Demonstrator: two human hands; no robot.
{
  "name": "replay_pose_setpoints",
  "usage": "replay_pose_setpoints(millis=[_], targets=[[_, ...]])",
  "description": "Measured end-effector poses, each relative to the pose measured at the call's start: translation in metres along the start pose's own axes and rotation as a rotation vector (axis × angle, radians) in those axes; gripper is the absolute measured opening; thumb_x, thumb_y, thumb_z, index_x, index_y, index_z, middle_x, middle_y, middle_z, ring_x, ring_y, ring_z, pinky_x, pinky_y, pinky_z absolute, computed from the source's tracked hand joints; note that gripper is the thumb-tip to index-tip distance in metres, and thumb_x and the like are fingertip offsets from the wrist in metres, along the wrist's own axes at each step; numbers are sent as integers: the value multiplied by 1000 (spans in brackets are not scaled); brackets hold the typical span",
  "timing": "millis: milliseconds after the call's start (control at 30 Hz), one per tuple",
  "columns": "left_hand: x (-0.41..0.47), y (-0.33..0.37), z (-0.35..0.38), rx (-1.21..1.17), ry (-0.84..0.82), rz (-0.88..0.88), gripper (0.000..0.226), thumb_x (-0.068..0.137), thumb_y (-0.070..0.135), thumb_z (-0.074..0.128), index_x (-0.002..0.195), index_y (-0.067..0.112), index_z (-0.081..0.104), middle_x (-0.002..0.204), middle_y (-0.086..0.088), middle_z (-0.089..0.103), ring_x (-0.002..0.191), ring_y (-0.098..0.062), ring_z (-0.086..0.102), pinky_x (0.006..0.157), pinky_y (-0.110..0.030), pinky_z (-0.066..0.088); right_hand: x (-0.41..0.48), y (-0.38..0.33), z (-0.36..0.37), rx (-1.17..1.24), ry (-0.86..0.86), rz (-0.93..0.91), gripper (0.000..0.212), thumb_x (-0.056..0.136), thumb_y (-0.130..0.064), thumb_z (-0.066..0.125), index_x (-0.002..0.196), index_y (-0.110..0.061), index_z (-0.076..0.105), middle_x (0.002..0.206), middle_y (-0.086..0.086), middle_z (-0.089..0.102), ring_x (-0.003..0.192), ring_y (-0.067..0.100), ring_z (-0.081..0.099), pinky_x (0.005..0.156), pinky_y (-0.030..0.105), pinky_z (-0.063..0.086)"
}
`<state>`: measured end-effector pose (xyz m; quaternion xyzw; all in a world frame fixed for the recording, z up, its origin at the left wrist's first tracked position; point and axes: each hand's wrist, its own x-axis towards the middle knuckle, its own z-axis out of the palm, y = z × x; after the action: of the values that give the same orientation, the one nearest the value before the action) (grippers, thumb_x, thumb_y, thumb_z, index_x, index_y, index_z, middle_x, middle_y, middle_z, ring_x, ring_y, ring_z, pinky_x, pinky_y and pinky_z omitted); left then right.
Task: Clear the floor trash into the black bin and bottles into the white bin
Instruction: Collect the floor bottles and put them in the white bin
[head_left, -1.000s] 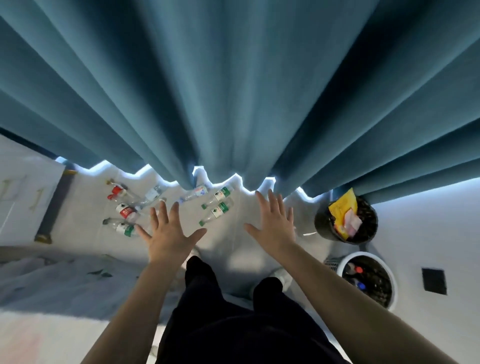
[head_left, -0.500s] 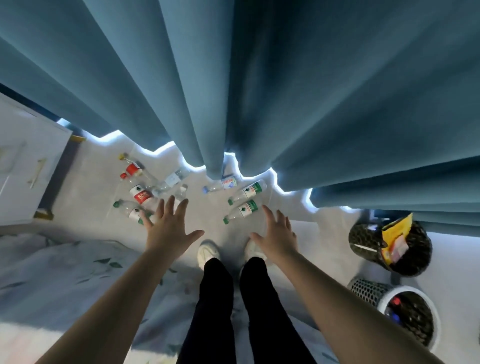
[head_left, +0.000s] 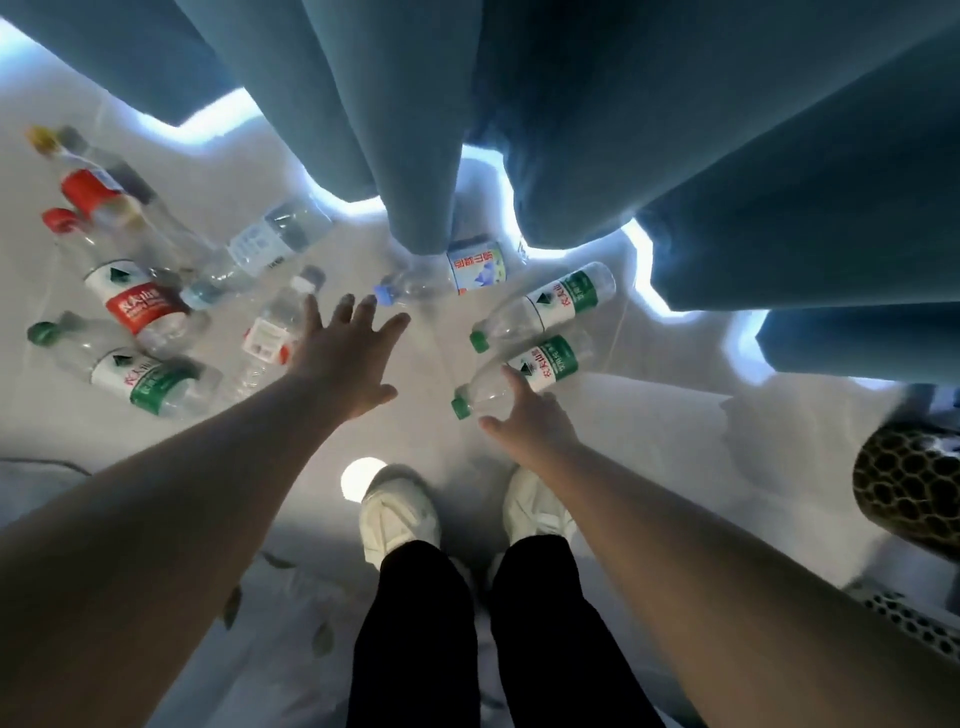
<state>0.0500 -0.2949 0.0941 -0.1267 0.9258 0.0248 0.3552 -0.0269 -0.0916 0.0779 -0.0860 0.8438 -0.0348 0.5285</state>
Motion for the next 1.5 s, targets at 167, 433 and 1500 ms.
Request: replay_pose_setpoints(millis=[167, 433, 1500], targets=[[64, 1, 46, 23, -25, -17, 79, 83, 44, 64, 148, 36, 20, 155, -18, 13, 142, -35, 19, 112, -58, 18, 57, 12, 39, 22, -105, -85, 63, 94, -37, 52, 149, -33, 21, 125, 13, 61, 111, 30, 59, 88, 33, 47], [124, -1, 70, 136, -130, -25, 76, 82, 39, 64, 146, 38, 23, 154, -16, 13, 140, -34, 19, 109, -53, 26, 99, 9, 76, 32, -191, -108, 67, 95, -38, 46, 151, -43, 8, 143, 4, 49, 119, 28, 54, 96, 41, 48], [14, 53, 52, -302, -67, -33, 41, 88, 38, 62, 127, 27, 53, 119, -3, 64, 108, -24, 60, 100, -43, 42, 46, 80, 6, -40, 165, -9, 44, 91, -31, 49, 135, -33, 46, 122, 5, 58, 113, 28, 52, 90, 38, 41]])
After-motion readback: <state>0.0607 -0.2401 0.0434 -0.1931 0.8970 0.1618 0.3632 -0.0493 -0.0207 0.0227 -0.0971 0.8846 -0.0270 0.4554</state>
